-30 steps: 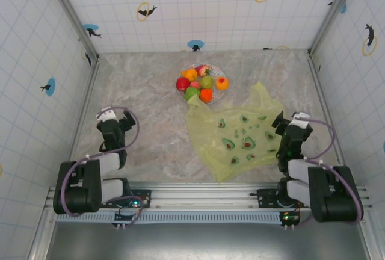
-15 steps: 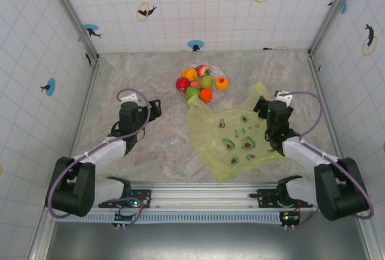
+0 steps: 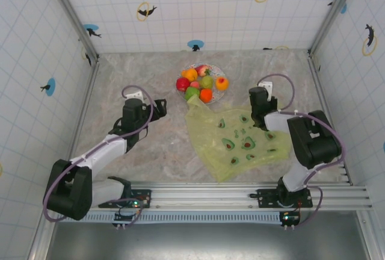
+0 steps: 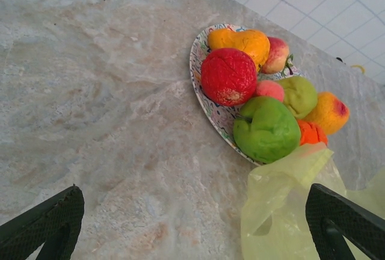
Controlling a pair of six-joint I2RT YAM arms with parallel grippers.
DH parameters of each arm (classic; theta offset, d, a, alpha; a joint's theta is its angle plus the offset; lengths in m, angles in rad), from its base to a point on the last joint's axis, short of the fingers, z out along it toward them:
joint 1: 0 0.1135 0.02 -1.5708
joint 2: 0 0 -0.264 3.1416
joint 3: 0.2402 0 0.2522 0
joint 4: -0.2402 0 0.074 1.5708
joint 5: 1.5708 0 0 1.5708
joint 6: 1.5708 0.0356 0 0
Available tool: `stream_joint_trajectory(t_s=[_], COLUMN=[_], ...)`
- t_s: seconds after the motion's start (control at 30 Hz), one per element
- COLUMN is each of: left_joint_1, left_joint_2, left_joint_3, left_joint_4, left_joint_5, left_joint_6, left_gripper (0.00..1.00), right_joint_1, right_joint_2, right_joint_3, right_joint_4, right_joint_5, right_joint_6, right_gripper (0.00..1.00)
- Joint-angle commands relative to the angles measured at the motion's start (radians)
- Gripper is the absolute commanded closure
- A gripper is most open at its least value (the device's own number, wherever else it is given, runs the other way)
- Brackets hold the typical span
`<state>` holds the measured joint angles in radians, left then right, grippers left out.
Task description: Place the fruits into the plastic bag
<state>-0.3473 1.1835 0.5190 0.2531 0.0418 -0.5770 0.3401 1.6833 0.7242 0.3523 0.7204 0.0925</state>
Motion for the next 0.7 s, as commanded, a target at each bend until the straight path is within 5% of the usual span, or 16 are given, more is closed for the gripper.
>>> stream_joint_trajectory(t_s=[0.0,0.07,0.3,0.43,0.67], left_joint_1=[-0.014,-0.023,-0.031,-0.038,-0.184], left_joint_2=[-0.063,-0.103,-0.194,-0.179,-0.042], left_joint_3=[0.041,0.054,0.154,0.256,0.427], left_joint_4=[-0.087,-0.108,-0.108,-0.110,-0.119], left_joint_5=[-0.043,-0.073,-0.023,0.084,0.197], left_joint_6=[0.031,0.057,0.137,0.180,0.317], left_gripper=[0.04,0.04,0.06,0.06,0.09], right_joint_1=[-0.015,-0.037,-0.137,-0.217,-0.233], right_joint_2=[-0.052,-0.112,-0.415,-0.498,-0.502], right_joint_3=[0.017,0.000,-0.061,0.046,0.296], right_joint_4=[0.003,0.005,0.078,-0.031,-0.244], right_joint_5=[0.049,0.009,-0.455,-0.773,-1.056], right_joint_6=[-0.142,-0.202,-0.370,-0.391,-0.434], right_gripper=[0.88,0.99,1.00,1.00,1.00])
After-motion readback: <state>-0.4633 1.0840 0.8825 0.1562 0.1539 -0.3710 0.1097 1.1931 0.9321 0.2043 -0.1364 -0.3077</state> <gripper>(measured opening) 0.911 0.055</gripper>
